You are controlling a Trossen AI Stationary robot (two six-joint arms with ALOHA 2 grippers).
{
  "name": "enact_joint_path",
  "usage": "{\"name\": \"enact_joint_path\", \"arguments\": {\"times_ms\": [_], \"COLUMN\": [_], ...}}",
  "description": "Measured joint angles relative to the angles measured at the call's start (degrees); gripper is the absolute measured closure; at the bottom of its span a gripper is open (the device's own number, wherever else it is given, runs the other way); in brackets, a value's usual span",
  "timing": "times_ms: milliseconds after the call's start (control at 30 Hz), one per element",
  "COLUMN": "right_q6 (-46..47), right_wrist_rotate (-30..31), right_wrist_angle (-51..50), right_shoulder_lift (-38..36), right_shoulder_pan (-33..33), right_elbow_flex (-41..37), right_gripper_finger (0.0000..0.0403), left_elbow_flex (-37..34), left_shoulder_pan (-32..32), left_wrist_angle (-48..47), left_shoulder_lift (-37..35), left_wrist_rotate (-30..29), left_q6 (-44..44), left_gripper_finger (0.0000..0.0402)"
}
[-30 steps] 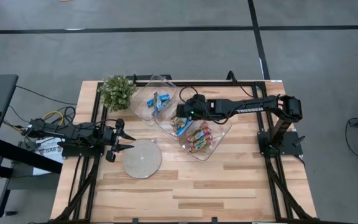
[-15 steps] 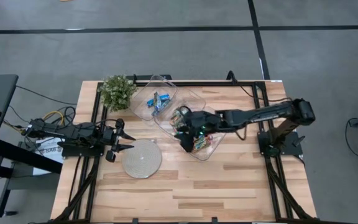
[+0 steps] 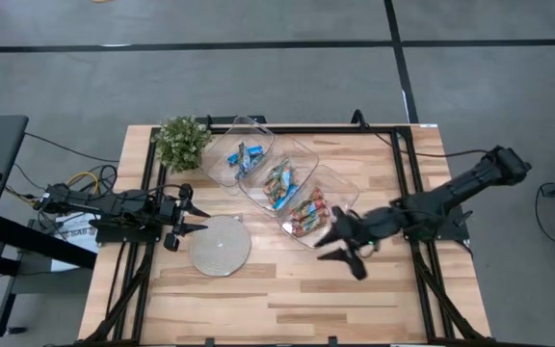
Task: Pick and place Granola Bars by type
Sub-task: Return to Home Position
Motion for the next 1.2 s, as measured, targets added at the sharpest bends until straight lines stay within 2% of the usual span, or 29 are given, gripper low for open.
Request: {"name": "enact_joint_path", "arguments": {"times_ms": [233,400,567,833,1200], "right_q6": [-3.92,2.65,-0.35,-9.92,-15.06], "right_wrist_rotate": [3.26,3.21,3.18,2.92,0.15], "right_wrist_angle": [13.22,16.74,20.70,26.64,28.86], "right_shoulder_lift": [-9.97,-17.96,-25.27,-34.29,-42.65], "right_shoulder_pan": [5.95,8.40,9.29,10.20,9.54], "right_elbow_flex": [-16.12,-23.97,-31.09,-38.98,-45.21], "right_gripper_finger": [0.0253,0.0255,0.0257,0.0256,0.0257], "left_elbow_flex": [0.00,0.02,0.01,0.00,0.02], "left_shoulder_pan": [0.00,-0.01,-0.01,-0.01,-0.01], "left_wrist_angle": [0.01,0.02,0.00,0.01,0.00], "left_shoulder_lift": [0.02,0.01,0.01,0.01,0.02], "left_wrist_rotate": [0.00,0.00,0.00,0.00,-0.01], "left_q6": [-0.01,0.02,0.01,0.00,0.00], "left_gripper_finger": [0.0264,0.0264,0.0264,0.0264,0.0264]}}
